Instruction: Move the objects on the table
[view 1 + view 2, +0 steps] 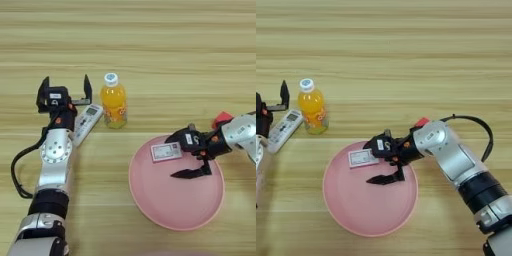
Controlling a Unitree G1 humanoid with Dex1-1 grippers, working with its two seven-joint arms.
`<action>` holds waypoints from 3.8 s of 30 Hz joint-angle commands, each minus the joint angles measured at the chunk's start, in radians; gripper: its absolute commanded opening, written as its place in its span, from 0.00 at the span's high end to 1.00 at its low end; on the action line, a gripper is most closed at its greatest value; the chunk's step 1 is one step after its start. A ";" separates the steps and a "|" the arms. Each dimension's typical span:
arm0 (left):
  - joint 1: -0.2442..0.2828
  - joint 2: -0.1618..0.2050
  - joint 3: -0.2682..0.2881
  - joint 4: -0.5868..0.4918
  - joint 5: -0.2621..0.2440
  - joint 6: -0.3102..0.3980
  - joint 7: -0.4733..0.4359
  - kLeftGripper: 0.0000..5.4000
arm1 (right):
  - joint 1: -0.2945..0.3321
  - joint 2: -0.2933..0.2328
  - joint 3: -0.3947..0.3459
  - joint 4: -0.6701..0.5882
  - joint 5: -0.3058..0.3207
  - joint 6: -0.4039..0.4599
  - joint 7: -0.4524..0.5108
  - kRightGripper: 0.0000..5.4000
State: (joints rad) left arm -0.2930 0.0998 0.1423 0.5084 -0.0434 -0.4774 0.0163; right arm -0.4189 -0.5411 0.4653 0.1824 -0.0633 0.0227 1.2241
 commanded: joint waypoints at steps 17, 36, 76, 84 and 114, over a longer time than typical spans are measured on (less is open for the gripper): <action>-0.011 -0.002 -0.005 0.005 0.011 -0.004 0.005 0.00 | -0.004 -0.017 0.003 -0.019 -0.016 0.051 0.008 0.61; -0.010 0.002 -0.004 0.005 0.010 -0.004 0.002 0.00 | -0.078 -0.027 -0.139 -0.128 0.125 0.152 0.003 0.61; -0.008 0.004 -0.004 0.016 0.010 -0.015 0.001 0.00 | -0.361 0.184 -0.124 0.755 -0.105 -0.050 -0.289 0.61; -0.008 0.004 -0.003 0.015 0.010 -0.014 0.001 0.00 | -0.359 0.178 -0.128 0.755 -0.115 -0.065 -0.284 0.48; -0.025 0.002 -0.003 0.040 0.012 -0.015 0.007 0.00 | -0.132 0.192 -0.261 -0.098 0.202 0.207 -0.235 0.00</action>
State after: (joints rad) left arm -0.3012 0.0978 0.1416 0.5387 -0.0429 -0.4877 0.0184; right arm -0.5670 -0.3700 0.2163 0.1450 0.1024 0.1918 1.0066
